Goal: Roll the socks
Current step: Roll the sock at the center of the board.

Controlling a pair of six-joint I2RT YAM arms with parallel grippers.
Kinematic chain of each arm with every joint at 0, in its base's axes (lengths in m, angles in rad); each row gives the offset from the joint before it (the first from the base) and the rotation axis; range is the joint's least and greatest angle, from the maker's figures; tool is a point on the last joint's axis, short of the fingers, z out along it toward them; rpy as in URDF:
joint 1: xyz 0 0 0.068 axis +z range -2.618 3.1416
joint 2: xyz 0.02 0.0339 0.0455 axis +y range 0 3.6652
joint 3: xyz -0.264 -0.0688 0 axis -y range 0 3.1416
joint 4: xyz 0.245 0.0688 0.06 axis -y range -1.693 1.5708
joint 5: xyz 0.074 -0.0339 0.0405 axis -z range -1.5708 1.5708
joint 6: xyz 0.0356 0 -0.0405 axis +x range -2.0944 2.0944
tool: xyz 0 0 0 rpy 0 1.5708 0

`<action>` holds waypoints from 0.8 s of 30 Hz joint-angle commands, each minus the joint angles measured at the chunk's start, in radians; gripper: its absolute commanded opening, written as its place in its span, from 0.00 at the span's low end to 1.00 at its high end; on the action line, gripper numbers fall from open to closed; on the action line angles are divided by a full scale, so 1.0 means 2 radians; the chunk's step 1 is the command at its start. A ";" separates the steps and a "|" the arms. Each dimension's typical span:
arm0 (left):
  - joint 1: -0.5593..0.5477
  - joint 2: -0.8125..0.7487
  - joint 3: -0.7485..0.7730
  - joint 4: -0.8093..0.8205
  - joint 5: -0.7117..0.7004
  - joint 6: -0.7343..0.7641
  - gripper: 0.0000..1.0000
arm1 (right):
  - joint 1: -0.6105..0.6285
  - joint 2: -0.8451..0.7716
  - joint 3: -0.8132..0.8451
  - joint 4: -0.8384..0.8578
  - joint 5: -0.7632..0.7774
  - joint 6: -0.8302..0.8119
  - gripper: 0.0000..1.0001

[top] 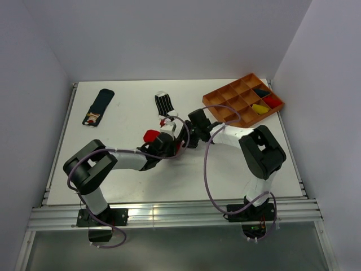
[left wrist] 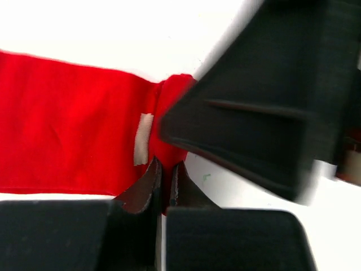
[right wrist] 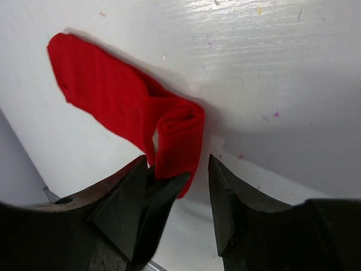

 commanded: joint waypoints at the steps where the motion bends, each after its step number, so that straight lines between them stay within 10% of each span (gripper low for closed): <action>1: 0.038 -0.016 -0.029 0.015 0.120 -0.068 0.00 | -0.007 -0.045 -0.026 0.069 -0.003 0.017 0.55; 24: 0.166 0.050 -0.066 0.111 0.348 -0.238 0.00 | -0.009 0.010 -0.096 0.236 -0.026 0.061 0.54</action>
